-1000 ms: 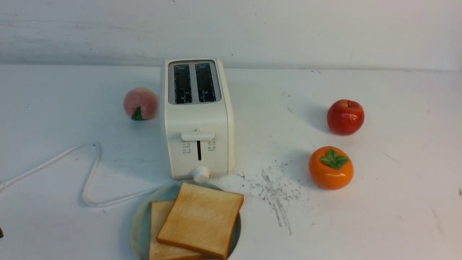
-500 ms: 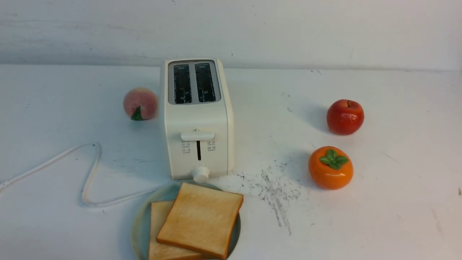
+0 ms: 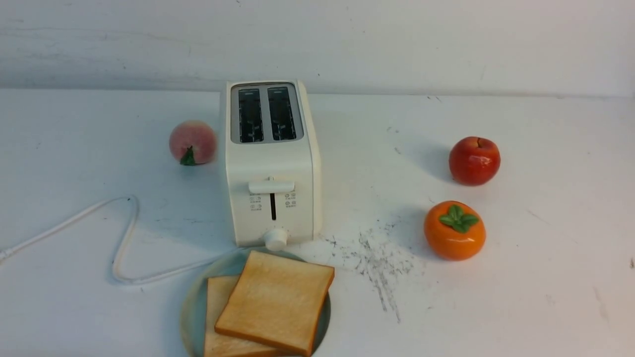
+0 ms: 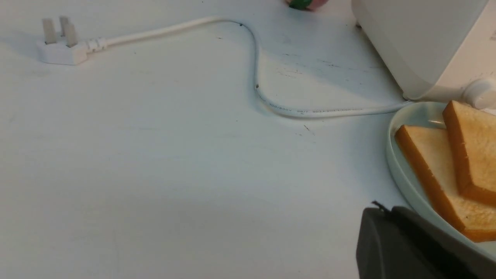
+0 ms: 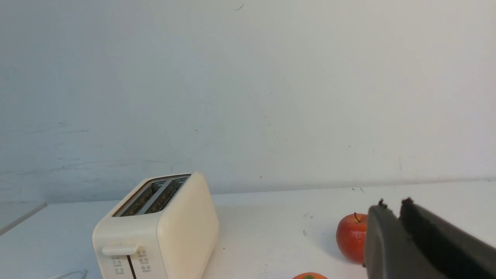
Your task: Take toasted bread from bread machine on white table place on plate.
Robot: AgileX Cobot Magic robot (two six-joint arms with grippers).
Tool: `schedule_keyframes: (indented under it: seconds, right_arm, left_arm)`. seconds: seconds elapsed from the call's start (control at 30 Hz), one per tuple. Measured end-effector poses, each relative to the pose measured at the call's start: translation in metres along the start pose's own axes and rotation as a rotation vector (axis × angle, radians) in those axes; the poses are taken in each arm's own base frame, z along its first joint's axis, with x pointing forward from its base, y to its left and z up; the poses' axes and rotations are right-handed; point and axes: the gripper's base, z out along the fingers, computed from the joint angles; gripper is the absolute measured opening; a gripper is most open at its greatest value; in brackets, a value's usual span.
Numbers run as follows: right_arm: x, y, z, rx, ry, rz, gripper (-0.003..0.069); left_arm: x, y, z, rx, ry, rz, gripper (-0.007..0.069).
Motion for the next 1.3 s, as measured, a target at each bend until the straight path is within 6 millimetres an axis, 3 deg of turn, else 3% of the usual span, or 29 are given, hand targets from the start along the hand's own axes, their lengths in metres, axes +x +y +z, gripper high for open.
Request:
schedule_keyframes:
  seconds: [0.83, 1.03, 1.3]
  right_arm:
    - [0.0, 0.0, 0.0, 0.0, -0.002, -0.004, 0.0083]
    - [0.0, 0.006, 0.0, -0.069, -0.014, 0.04, 0.0085]
    - [0.03, 0.019, 0.012, -0.232, -0.064, 0.014, 0.0099]
  left_arm:
    - [0.0, 0.0, 0.0, 0.0, 0.0, 0.0, 0.0026]
    - [0.0, 0.0, 0.0, 0.0, 0.0, 0.0, 0.003]
    - [0.0, 0.0, 0.0, 0.0, 0.0, 0.0, 0.0038]
